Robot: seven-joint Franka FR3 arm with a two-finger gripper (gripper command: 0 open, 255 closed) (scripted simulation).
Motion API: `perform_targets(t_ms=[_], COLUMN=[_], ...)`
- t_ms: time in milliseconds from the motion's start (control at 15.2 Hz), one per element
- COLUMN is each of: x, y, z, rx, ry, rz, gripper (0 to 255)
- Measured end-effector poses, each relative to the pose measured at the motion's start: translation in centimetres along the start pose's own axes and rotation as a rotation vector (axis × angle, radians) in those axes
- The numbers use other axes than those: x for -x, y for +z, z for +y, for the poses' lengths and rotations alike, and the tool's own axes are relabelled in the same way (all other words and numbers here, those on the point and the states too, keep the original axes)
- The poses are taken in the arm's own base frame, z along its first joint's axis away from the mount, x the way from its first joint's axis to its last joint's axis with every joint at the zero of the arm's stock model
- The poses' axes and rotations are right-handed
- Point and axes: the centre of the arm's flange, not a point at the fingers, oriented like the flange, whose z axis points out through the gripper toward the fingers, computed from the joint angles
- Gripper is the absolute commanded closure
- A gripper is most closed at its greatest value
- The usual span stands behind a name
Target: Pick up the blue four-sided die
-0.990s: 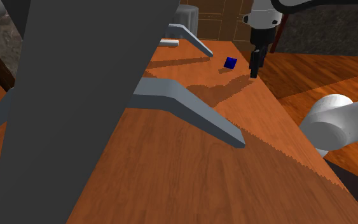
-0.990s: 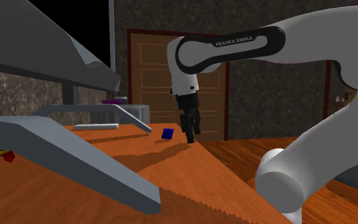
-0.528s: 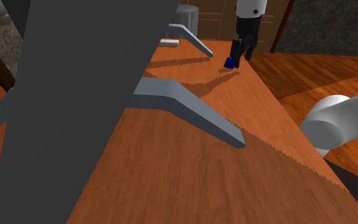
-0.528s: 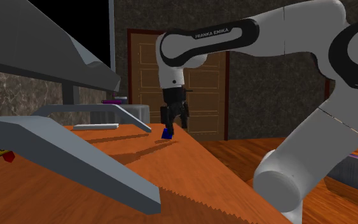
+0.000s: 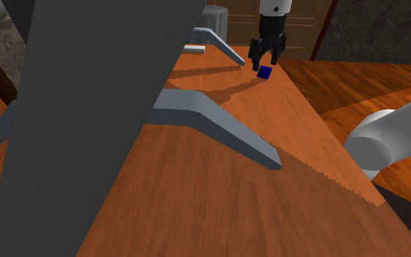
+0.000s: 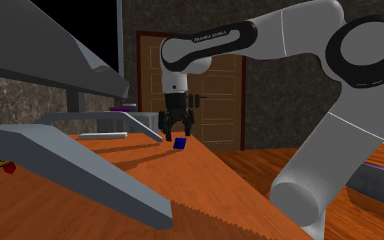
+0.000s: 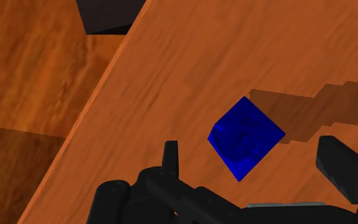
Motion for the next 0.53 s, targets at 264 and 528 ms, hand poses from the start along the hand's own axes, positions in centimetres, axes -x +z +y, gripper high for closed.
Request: perform_targets(t_ms=[264, 528], x=[-0.2, -0.1], y=[2.0, 2.3], z=[0.0, -0.1], rx=[0.0, 0.0], ry=[0.002, 0.002], rz=[0.0, 0.001], gripper=[0, 255])
